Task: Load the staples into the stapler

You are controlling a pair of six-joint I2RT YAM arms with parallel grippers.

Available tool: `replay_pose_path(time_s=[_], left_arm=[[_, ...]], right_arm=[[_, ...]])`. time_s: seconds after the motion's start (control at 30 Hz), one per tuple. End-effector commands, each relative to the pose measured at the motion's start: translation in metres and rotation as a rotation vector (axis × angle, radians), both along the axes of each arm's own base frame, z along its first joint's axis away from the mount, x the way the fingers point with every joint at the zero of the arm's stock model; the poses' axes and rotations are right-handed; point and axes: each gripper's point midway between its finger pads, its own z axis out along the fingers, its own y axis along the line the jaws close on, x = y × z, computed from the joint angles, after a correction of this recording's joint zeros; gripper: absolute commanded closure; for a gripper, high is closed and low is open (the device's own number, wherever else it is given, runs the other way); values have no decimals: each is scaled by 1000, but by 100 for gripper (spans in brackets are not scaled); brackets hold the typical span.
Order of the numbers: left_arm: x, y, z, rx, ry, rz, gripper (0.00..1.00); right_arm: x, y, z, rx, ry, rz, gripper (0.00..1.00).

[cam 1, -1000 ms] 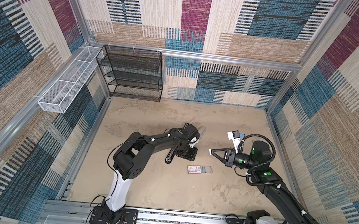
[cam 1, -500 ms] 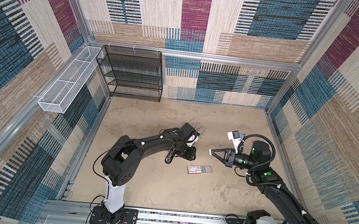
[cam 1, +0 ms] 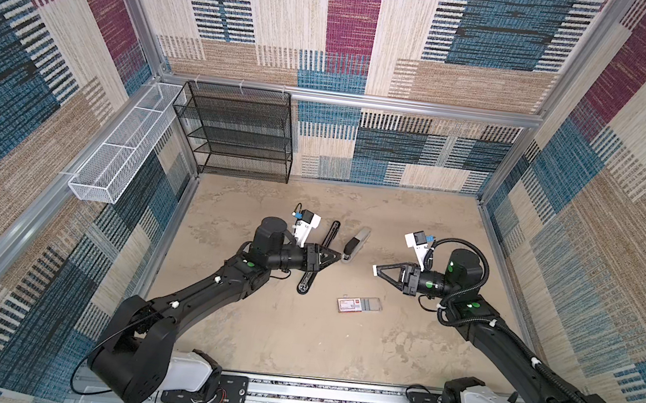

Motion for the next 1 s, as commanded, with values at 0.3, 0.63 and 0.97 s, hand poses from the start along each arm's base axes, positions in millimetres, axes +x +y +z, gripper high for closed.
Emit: replay_pose_path(time_s=[0.3,0.63,0.97], left_arm=[[-35,-21,65,-377,-81,-313,39],[-37,-28,59,-375,-87,-309,48],[-36,-35,49,-366,-60,-315,52]], right_arm=[[-12,24,27,78,-107,161,100],[-6,32,27,81,-96,172,100],[-10,42,27,95,-94,204,100]])
